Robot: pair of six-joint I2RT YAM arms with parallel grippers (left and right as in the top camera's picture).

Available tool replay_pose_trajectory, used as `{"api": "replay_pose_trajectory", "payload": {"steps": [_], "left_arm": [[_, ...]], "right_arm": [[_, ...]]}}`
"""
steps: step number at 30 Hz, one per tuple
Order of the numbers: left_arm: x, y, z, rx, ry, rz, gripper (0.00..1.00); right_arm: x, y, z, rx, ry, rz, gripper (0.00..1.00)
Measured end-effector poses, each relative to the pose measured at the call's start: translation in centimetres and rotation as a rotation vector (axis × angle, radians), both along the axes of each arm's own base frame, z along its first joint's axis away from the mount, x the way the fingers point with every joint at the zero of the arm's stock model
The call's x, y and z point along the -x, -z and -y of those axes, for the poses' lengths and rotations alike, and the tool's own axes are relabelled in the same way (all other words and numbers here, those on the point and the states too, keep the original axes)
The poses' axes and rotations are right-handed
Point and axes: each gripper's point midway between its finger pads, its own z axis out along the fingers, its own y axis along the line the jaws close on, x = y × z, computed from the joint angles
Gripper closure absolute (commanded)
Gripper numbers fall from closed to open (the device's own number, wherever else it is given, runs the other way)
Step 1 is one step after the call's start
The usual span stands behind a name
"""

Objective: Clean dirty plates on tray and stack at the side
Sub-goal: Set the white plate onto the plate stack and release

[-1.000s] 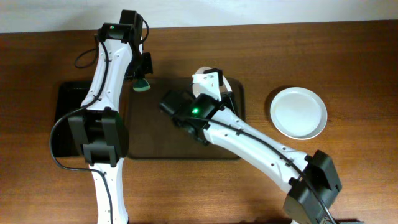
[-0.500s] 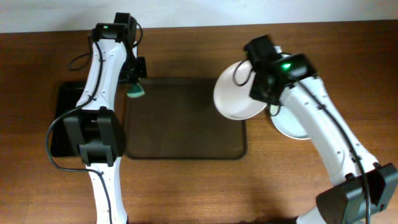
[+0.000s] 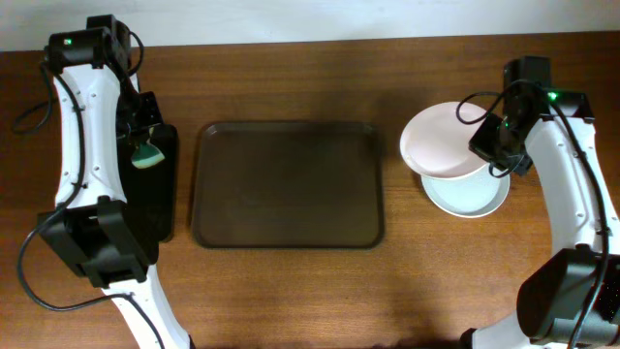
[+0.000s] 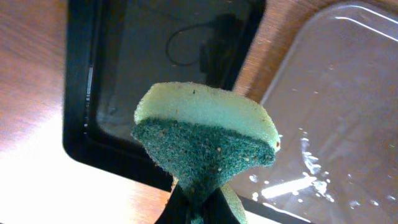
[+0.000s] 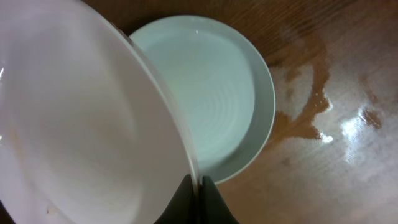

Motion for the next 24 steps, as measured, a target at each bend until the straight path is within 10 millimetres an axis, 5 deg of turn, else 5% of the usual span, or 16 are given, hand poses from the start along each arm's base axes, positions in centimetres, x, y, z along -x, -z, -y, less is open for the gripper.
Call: {"api": "replay_pose_trajectory", "payload": {"steps": [4,9,18,20,21,23,24], "left_arm": [[1.4,2.1,-1.8,-0.025,-0.035,-0.075,0.99],[1.8,7.3,-4.4,-0.037,-0.092,-0.102,0.99],[1.5,11.1,-4.8,-0.031,-0.103,-0.080,0.97],[1.5,11.6,-4.8,-0.032,-0.103,-0.078,0.77],[1.6,11.9,-4.8,-0.031,-0.105,-0.080,0.39],[1.8,12.2,-4.7,-0.029,-0.099,-0.087,0.01],[1.6,12.2,-4.8,-0.030,-0.096,-0.082,0.01]], "right_arm": [[-0.2,0.2,0.8,-0.017,0.015,0.016,0.96],[0.4,1.1,1.1,-0.028,0.012,-0.006,0.96],[4.2,5.3,4.0,-0.054,0.117,-0.110,0.96],[4.5,5.7,4.4,-0.055,0.129,-0.112,0.96],[4.5,5.7,4.5,-0.055,0.131,-0.111,0.96],[4.2,5.7,4.6,-0.055,0.119,-0.100,0.96],[4.1,5.7,4.5,-0.057,0.111,-0.096,0.96]]}}
